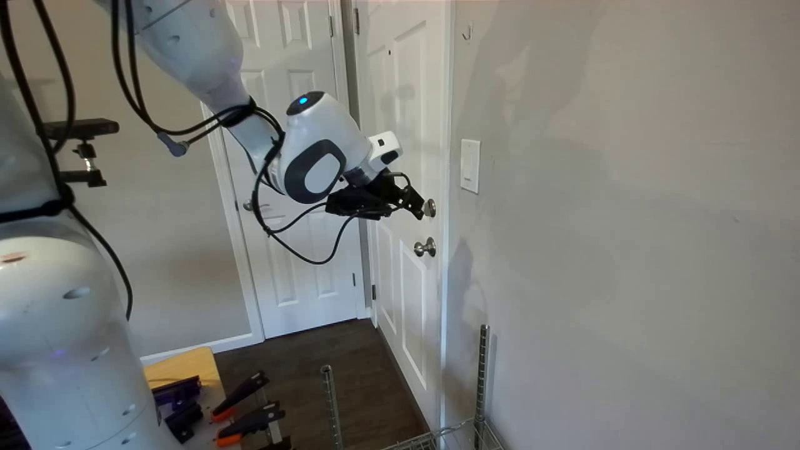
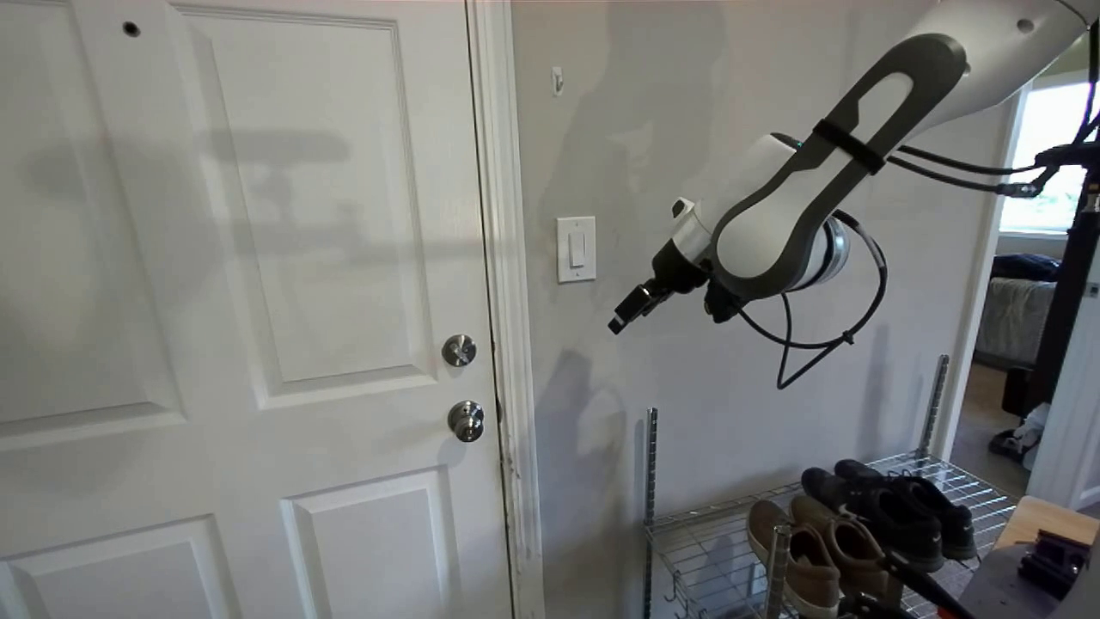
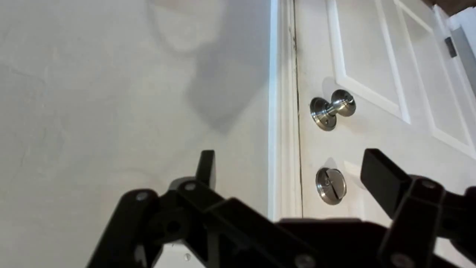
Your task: Turn off the light
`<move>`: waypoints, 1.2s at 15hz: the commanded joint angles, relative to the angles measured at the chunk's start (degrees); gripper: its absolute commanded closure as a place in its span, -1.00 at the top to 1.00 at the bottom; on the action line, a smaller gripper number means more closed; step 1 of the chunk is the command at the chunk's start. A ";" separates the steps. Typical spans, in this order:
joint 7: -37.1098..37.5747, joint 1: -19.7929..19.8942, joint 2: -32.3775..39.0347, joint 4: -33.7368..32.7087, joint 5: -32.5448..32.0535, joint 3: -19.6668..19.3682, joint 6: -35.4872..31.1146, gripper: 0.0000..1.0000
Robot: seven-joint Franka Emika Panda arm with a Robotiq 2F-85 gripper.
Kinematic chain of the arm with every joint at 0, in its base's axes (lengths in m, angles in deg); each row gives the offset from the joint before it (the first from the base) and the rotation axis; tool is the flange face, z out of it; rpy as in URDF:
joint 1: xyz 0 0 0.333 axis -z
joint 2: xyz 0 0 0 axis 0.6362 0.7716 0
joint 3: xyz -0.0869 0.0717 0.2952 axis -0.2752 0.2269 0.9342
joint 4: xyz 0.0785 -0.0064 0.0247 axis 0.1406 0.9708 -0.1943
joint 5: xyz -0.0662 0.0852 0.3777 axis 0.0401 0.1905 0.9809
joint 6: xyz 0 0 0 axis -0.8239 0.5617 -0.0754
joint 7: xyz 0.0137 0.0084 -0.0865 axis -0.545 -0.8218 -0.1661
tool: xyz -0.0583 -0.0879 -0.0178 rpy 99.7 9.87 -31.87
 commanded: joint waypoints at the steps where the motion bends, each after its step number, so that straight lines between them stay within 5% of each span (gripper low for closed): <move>1: 4.98 3.03 3.05 0.08 -3.94 1.25 -9.81 1.00; 3: 2.67 1.65 4.82 -1.18 -0.14 0.55 -13.25 1.00; 12: -0.52 1.88 5.73 -12.26 5.60 0.98 -9.20 1.00; 18: -8.63 3.18 6.22 -14.72 17.36 1.18 -9.20 1.00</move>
